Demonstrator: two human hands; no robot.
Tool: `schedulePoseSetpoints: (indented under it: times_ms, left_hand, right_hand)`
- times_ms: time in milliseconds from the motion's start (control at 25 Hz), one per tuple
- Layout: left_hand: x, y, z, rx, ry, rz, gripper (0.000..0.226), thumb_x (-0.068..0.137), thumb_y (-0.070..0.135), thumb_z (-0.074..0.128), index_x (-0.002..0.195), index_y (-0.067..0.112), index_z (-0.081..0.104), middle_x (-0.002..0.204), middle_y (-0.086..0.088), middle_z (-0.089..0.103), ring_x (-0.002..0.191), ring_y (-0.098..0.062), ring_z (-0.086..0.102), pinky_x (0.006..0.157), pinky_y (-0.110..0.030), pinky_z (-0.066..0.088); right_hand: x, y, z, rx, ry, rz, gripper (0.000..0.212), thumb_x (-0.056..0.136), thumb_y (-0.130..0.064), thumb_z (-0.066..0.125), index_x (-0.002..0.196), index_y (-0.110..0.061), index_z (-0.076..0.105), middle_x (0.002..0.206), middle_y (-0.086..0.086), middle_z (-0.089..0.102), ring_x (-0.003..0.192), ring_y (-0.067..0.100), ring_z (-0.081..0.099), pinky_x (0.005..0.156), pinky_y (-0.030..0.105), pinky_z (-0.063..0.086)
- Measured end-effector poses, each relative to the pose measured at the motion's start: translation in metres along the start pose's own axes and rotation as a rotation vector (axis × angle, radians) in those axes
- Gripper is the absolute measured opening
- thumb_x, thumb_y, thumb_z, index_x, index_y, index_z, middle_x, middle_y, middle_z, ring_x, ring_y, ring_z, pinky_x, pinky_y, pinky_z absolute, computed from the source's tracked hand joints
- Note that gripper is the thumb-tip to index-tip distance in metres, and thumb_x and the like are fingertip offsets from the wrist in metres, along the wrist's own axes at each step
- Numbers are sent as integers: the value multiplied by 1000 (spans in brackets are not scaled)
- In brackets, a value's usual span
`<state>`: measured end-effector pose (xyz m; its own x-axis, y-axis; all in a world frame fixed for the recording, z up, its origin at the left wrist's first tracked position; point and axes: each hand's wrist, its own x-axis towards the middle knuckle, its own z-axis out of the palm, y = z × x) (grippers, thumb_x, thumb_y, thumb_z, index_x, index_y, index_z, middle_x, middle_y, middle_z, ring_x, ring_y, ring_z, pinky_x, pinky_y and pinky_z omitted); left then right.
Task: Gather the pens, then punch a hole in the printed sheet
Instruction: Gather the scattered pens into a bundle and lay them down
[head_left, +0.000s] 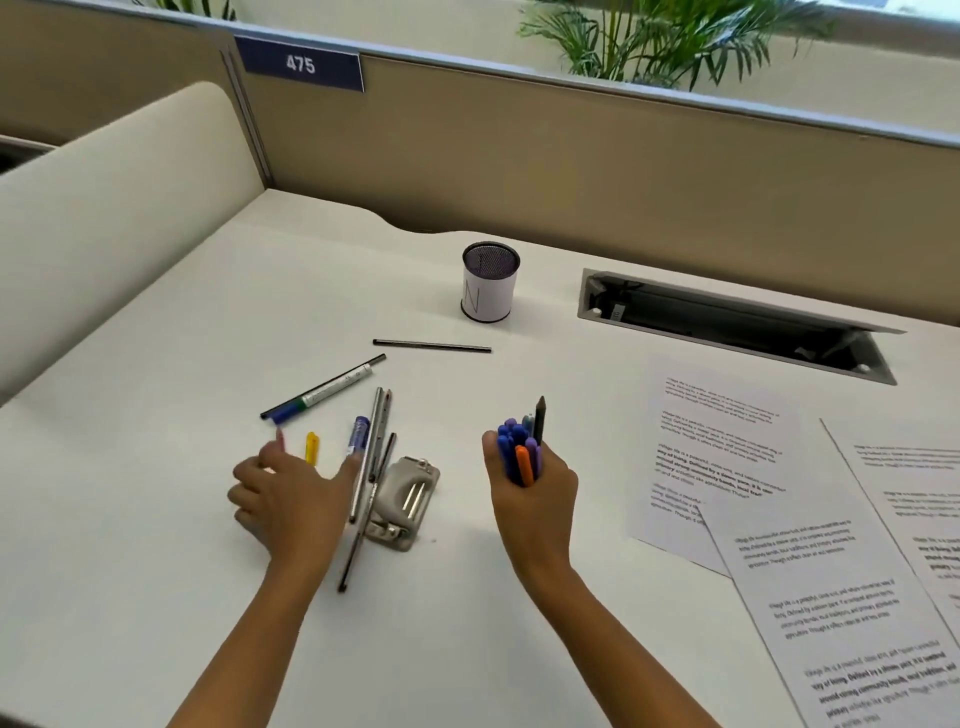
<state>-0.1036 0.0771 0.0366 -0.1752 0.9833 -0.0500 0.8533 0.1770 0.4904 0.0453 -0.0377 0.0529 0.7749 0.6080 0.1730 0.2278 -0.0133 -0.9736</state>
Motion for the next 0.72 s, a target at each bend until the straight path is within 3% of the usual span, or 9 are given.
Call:
schedulePoseSetpoints:
  times_ms: [80, 200, 320, 560, 640, 720]
  left_hand:
    - [15, -1, -2, 46, -102, -46, 97, 68, 59, 73, 127, -8, 35, 126, -29, 40, 115, -44, 39, 95, -51, 37]
    - [27, -5, 2, 93, -181, 26, 100, 65, 60, 74, 128, -7, 34, 126, -26, 41, 115, -41, 42, 93, -48, 39]
    - [38, -13, 3, 145, -218, 117, 81, 74, 49, 72, 123, -5, 36, 124, -24, 44, 112, -39, 46, 89, -44, 43]
    - [63, -26, -1, 123, -306, 184, 38, 90, 20, 55, 117, -3, 41, 119, -20, 50, 107, -33, 51, 72, -34, 41]
    - [72, -29, -2, 155, -342, 190, 32, 92, 13, 51, 118, -3, 42, 120, -19, 50, 108, -32, 52, 74, -34, 44]
    - [75, -28, -3, 198, -373, 203, 28, 94, 8, 47, 120, -1, 42, 122, -18, 49, 111, -30, 52, 82, -35, 48]
  right_hand:
    - [-2, -8, 18, -33, 21, 39, 29, 86, -26, 68, 64, -34, 51, 57, -24, 59, 50, -3, 54, 48, 3, 37]
    - [-2, -14, 45, -107, 11, 134, 19, 86, -36, 66, 74, -25, 56, 58, -9, 59, 52, -2, 54, 45, 7, 41]
    - [-3, -16, 74, -253, -11, 222, 16, 85, -35, 67, 84, -24, 56, 67, -6, 59, 54, 4, 58, 46, 11, 42]
    - [-11, -25, 121, -633, -128, 308, 22, 84, -28, 63, 101, -17, 53, 90, 2, 60, 78, 21, 63, 62, 29, 50]
    - [-17, -28, 140, -774, -162, 295, 32, 88, -30, 62, 114, -14, 51, 107, 6, 57, 92, 23, 61, 71, 28, 49]
    - [-19, -29, 157, -916, -196, 270, 38, 90, -31, 61, 120, -11, 48, 116, 9, 53, 98, 23, 62, 70, 25, 43]
